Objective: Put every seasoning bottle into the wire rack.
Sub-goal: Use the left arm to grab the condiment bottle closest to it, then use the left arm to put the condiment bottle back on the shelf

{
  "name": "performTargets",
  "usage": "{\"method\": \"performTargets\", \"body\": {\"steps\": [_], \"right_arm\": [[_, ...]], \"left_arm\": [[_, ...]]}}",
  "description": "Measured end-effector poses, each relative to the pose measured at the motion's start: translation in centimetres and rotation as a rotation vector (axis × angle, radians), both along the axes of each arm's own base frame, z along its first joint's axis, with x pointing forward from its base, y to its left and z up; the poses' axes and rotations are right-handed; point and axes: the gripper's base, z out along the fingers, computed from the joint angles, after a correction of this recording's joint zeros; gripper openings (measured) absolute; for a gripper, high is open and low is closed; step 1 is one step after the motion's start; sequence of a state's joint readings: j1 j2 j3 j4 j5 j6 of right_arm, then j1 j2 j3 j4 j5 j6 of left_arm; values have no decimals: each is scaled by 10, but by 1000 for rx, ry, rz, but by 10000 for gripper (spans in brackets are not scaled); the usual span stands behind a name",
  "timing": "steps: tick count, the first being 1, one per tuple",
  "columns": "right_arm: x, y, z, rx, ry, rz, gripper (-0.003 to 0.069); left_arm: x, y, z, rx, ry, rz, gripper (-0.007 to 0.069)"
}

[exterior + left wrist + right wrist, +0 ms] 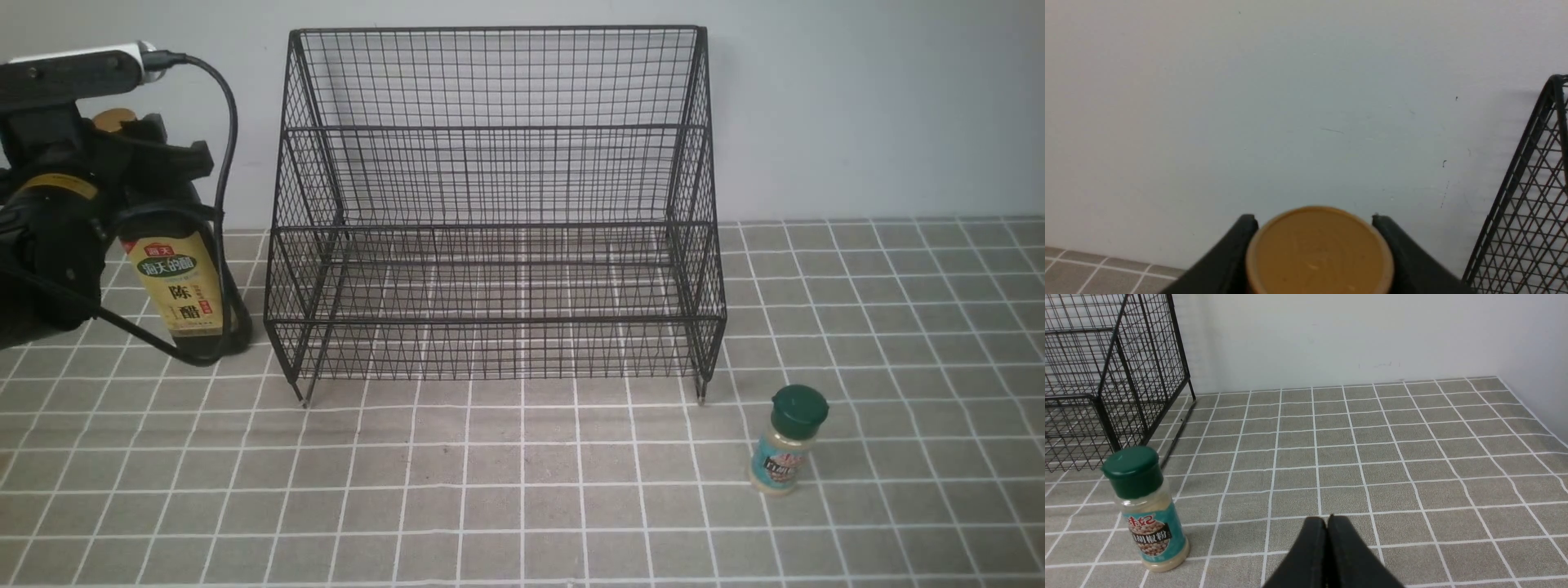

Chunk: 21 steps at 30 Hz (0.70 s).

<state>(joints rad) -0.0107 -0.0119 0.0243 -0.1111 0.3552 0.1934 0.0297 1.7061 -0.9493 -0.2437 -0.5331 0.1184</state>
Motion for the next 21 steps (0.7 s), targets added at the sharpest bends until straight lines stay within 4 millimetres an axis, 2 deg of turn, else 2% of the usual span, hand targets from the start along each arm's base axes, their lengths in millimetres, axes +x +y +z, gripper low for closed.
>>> {"method": "performTargets", "body": {"steps": [5, 11, 18, 21], "right_arm": [[0, 0, 0, 0, 0, 0, -14], [0, 0, 0, 0, 0, 0, -14], [0, 0, 0, 0, 0, 0, -14], [0, 0, 0, 0, 0, 0, -14]], "left_arm": [[-5, -1, 7, 0, 31, -17, 308], [-28, -4, 33, 41, 93, -62, 308], [-58, -7, 109, 62, -53, -85, 308], [-66, -10, 131, 61, -100, -96, 308]]}}
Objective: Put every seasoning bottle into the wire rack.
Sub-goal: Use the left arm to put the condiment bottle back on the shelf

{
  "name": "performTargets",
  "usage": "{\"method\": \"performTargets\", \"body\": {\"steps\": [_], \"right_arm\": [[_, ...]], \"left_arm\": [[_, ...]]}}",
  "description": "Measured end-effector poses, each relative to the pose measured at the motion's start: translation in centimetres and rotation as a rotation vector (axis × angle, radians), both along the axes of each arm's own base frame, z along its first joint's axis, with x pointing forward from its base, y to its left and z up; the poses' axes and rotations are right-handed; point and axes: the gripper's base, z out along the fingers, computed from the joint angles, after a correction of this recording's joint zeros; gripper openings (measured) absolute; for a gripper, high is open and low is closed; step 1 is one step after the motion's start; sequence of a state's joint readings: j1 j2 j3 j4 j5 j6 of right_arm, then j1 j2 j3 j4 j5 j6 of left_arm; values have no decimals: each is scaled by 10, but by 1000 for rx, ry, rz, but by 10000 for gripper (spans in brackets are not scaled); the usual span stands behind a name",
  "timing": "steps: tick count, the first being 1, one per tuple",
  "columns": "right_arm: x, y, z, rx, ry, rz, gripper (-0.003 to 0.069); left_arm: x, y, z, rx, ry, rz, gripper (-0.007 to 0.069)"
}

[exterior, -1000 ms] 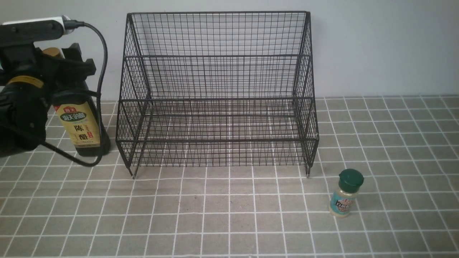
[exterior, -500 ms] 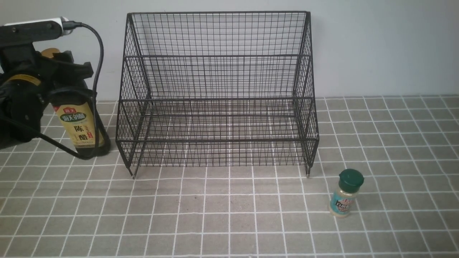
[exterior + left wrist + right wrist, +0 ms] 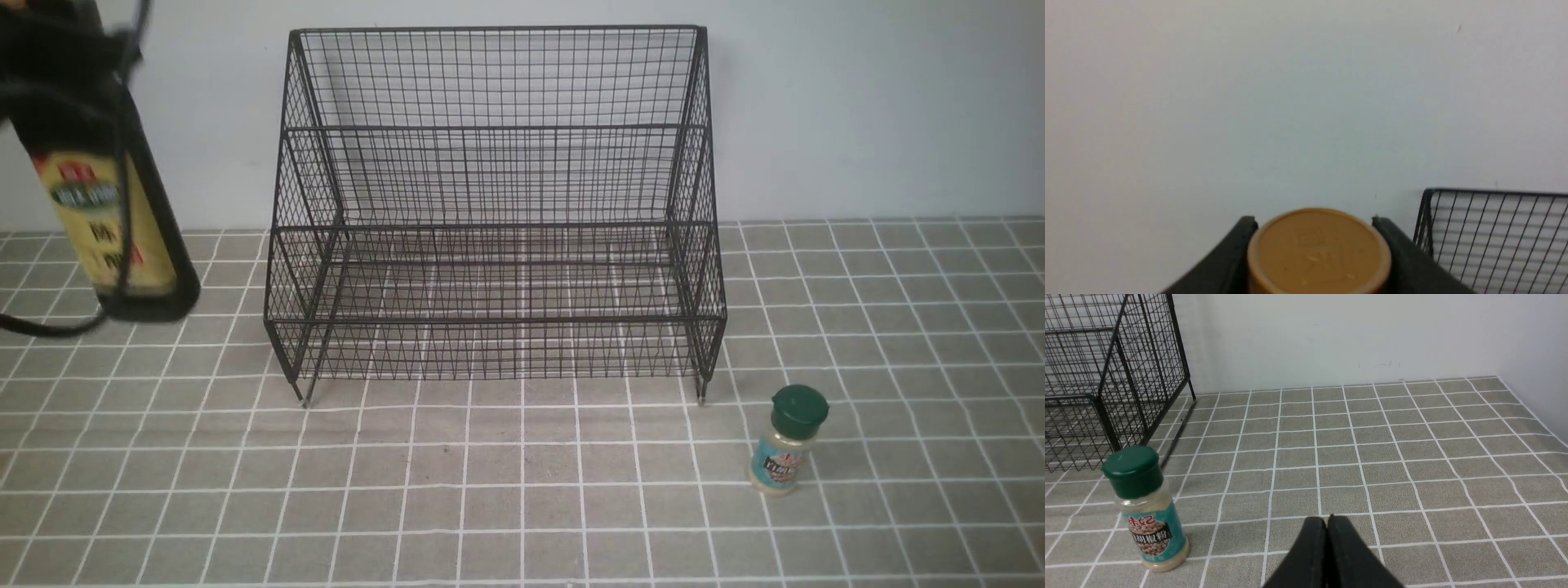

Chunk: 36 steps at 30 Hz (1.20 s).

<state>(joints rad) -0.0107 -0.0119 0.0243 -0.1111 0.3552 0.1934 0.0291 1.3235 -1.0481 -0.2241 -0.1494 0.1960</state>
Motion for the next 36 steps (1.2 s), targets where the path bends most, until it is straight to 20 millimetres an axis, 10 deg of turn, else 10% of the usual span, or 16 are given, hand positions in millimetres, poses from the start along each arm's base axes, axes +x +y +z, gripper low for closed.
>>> {"method": "performTargets", "body": {"steps": [5, 14, 36], "right_arm": [[0, 0, 0, 0, 0, 0, -14], [0, 0, 0, 0, 0, 0, -14], [0, 0, 0, 0, 0, 0, -14]], "left_arm": [[-7, -21, 41, -3, -115, -70, 308], [4, -68, 56, -25, -152, -216, 308], [97, -111, -44, -42, 238, -299, 308]]}}
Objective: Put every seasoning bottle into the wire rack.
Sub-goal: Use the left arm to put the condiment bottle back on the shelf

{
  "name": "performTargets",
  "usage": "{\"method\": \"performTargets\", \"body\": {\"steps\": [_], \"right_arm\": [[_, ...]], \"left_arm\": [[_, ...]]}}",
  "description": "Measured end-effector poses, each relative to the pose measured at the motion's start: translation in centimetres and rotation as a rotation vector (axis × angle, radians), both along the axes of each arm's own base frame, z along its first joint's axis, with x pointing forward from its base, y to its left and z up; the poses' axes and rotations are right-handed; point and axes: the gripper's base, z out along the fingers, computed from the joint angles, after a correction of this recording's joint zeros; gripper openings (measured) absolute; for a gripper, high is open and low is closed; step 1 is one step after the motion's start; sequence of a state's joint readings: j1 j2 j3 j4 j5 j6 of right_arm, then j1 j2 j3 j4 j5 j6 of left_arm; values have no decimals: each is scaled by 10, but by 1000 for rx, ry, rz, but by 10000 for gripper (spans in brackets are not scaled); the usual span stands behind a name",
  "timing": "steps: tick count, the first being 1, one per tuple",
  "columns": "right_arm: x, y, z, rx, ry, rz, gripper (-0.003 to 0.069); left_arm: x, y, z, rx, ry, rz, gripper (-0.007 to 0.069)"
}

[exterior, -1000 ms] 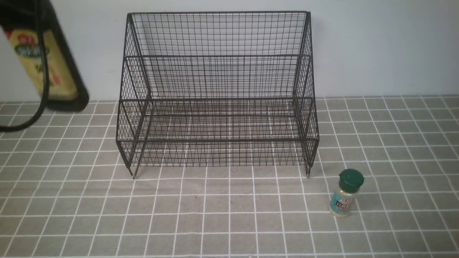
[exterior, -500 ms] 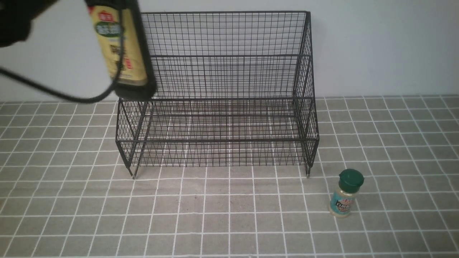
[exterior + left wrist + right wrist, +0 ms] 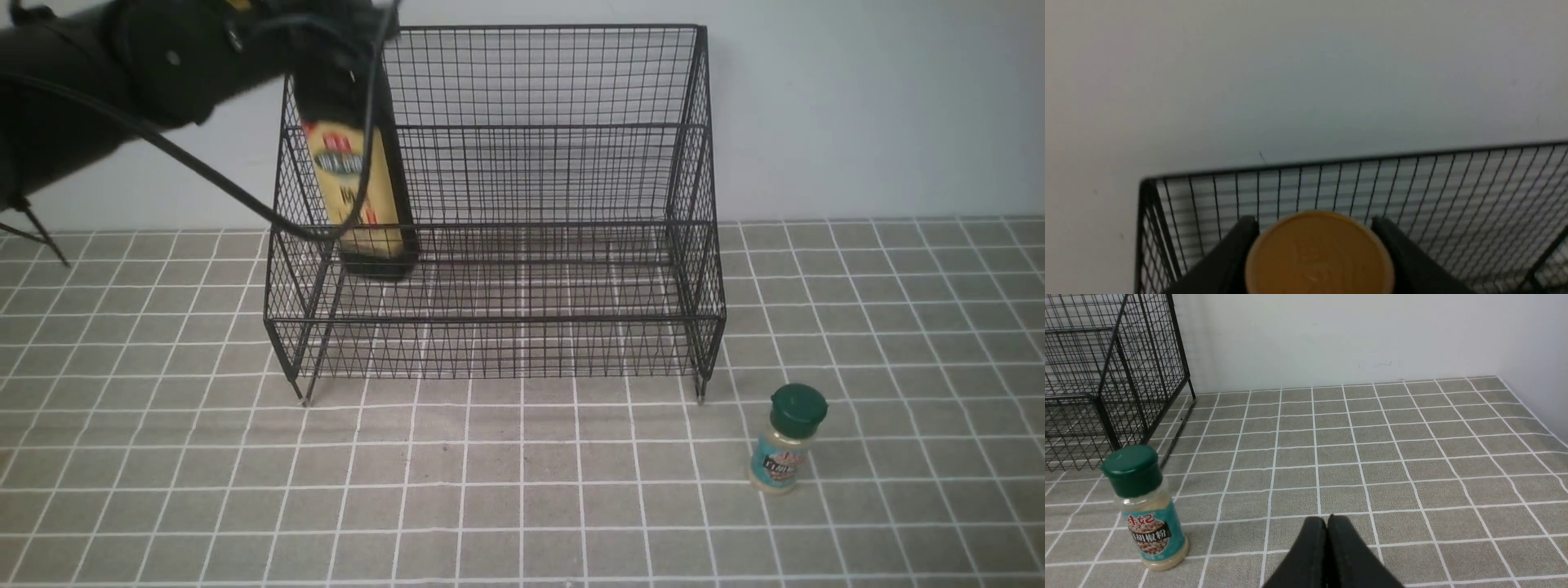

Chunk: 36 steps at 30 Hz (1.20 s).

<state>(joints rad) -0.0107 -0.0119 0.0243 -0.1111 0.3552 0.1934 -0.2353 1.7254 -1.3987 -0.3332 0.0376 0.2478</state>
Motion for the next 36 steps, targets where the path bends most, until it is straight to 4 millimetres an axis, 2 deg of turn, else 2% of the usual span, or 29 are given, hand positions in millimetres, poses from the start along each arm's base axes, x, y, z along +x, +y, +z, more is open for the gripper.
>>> {"method": "performTargets", "body": {"steps": [3, 13, 15, 16, 17, 19, 22, 24, 31, 34, 36], "right_arm": [[0, 0, 0, 0, 0, 0, -14], [0, 0, 0, 0, 0, 0, -14], [0, 0, 0, 0, 0, 0, -14], [0, 0, 0, 0, 0, 0, -14], [0, 0, 0, 0, 0, 0, -14], [0, 0, 0, 0, 0, 0, -14], [0, 0, 0, 0, 0, 0, -14], [0, 0, 0, 0, 0, 0, -14], [0, 0, 0, 0, 0, 0, -14], [0, 0, 0, 0, 0, 0, -14], [0, 0, 0, 0, 0, 0, -14]], "left_arm": [[4, -2, -15, 13, 71, -15, 308], [5, -3, -15, 23, 82, -25, 309], [5, -3, -15, 23, 82, -25, 340], [4, -3, -13, 23, 84, -27, 392], [4, -3, -13, 23, 84, -27, 392], [0, -3, -9, 25, 97, -37, 482], [-10, -1, 5, 39, 93, -50, 554], [-18, 2, 17, 66, 78, -61, 575], [-50, 11, 48, 178, 84, -104, 583], [-71, 16, 60, 208, 141, -122, 528], [-85, 19, 65, 217, 204, -124, 443]]}}
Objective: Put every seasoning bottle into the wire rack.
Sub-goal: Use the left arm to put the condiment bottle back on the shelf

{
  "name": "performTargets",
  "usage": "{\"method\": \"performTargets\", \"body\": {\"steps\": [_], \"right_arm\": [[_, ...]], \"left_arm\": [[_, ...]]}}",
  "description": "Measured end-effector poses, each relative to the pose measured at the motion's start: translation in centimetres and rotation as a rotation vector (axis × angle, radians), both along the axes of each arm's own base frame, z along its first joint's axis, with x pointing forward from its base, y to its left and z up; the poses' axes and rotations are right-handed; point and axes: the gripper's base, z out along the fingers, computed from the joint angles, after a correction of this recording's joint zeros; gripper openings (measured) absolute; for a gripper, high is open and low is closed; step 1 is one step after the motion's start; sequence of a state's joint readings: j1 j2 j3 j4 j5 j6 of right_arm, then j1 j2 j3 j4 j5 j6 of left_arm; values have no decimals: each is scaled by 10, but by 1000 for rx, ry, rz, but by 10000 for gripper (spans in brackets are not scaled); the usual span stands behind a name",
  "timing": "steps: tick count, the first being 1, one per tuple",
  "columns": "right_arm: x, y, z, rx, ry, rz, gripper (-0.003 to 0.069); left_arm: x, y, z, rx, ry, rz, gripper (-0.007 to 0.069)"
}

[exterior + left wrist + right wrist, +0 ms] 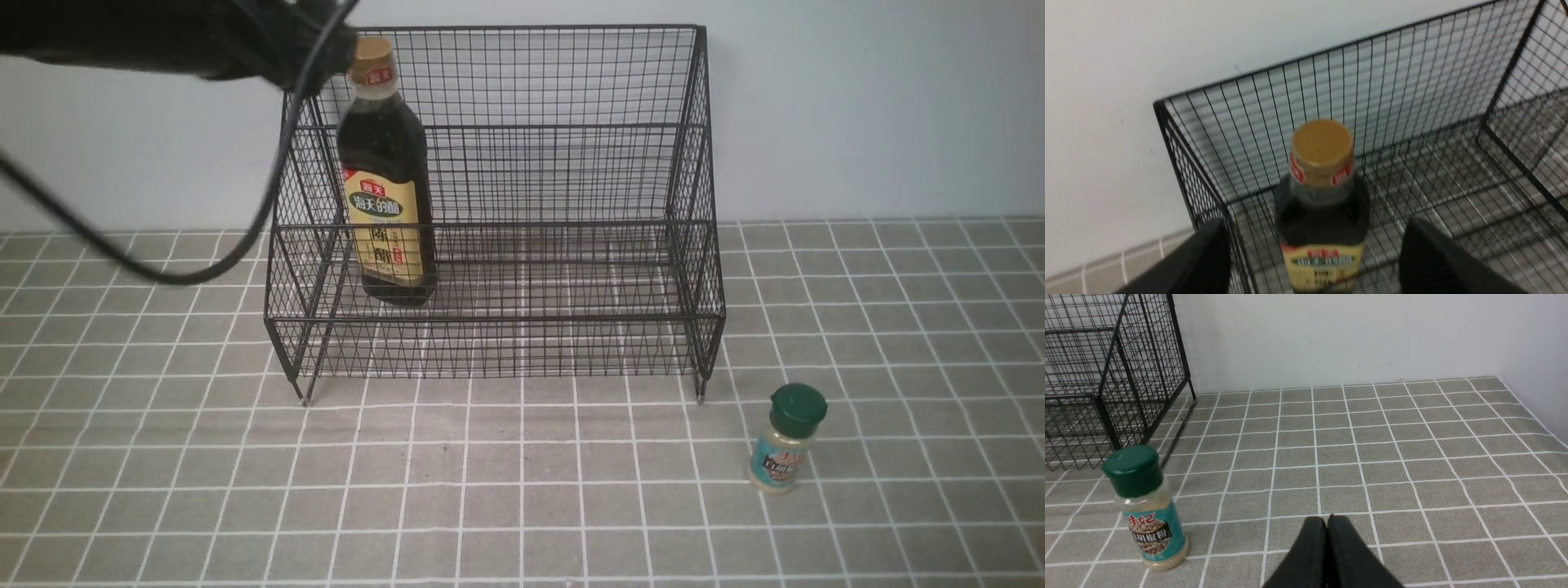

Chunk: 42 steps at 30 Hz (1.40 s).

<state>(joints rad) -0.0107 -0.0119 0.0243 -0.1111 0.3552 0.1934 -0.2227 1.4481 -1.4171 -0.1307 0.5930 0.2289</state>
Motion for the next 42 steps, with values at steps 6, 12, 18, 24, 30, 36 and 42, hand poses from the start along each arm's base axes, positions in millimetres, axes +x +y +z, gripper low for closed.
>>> {"method": "performTargets", "body": {"steps": [6, 12, 18, 24, 30, 36, 42], "right_arm": [[0, 0, 0, 0, 0, 0, -14], [0, 0, 0, 0, 0, 0, -14], [0, 0, 0, 0, 0, 0, -14], [0, 0, 0, 0, 0, 0, -14], [0, 0, 0, 0, 0, 0, -14], [0, 0, 0, 0, 0, 0, -14], [0, 0, 0, 0, 0, 0, -14]], "left_arm": [[-44, 15, 12, 52, 165, 58, 58], [-111, 30, 12, -4, 111, 86, -7], [-173, 42, -25, -116, 32, 102, -7], [-208, 49, -66, -188, 31, 128, -7], [-200, 43, -76, -221, 125, 124, -7], [-157, 26, -79, -216, 258, 64, -7], [-100, 11, -74, -162, 274, 10, -7]]}}
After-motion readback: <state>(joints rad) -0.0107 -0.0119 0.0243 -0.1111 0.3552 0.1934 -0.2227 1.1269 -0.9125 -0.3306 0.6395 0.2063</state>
